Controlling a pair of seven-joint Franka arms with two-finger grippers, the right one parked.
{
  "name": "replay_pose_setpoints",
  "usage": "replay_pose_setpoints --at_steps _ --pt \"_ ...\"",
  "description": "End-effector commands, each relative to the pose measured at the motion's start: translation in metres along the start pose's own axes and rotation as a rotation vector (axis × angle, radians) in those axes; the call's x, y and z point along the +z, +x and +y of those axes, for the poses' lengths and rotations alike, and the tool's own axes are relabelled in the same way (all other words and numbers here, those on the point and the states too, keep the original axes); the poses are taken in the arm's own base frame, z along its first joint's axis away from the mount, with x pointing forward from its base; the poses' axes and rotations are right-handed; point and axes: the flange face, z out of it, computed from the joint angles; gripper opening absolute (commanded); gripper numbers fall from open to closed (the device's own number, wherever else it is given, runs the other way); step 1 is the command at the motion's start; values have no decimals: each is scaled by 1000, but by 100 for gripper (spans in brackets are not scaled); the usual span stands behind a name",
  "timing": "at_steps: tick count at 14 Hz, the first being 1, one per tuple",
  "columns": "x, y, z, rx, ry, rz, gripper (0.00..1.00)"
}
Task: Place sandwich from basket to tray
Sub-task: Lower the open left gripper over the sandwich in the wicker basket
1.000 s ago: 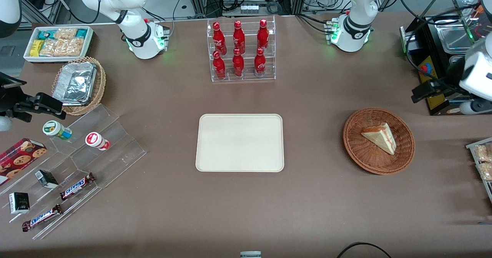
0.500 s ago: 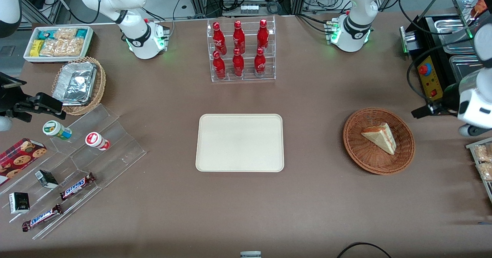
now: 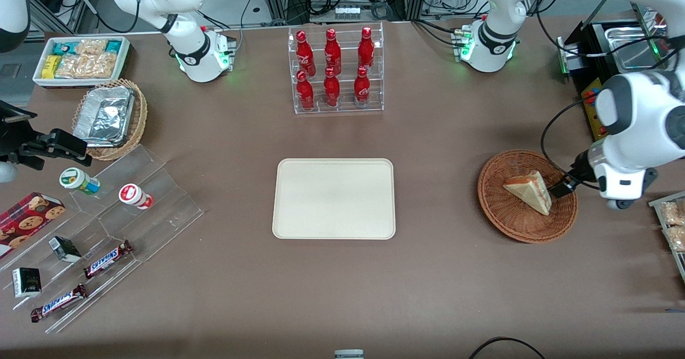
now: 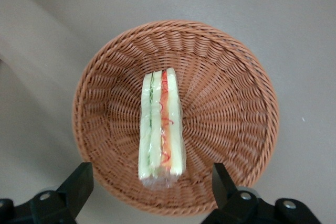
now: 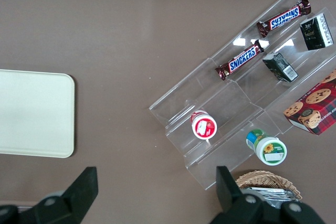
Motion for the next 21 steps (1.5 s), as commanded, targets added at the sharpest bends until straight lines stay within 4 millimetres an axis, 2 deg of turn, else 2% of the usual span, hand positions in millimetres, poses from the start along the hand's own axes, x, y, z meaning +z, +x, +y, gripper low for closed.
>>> replay_pose_setpoints --at_steps 1,3,5,6,8,11,14,15,16,19,20,21 --pt "29 0 1 -107 -4 -4 100" --pt "59 0 -3 -145 17 -26 100" --pt "82 12 -23 -198 7 -31 100" --pt "90 12 -24 -214 -12 -32 99" --pt "105 11 -18 -221 -28 -36 98" --pt "117 9 -10 -227 -48 -32 98" --pt "128 -1 2 -207 -55 -33 98" --pt "128 -5 7 -197 -53 -33 93" --pt "129 -8 9 -178 -48 -35 73" --pt "124 -11 7 -160 -31 -49 37" --pt "115 -13 7 -136 -16 -64 28" --pt "100 -12 5 -122 -8 -75 24"
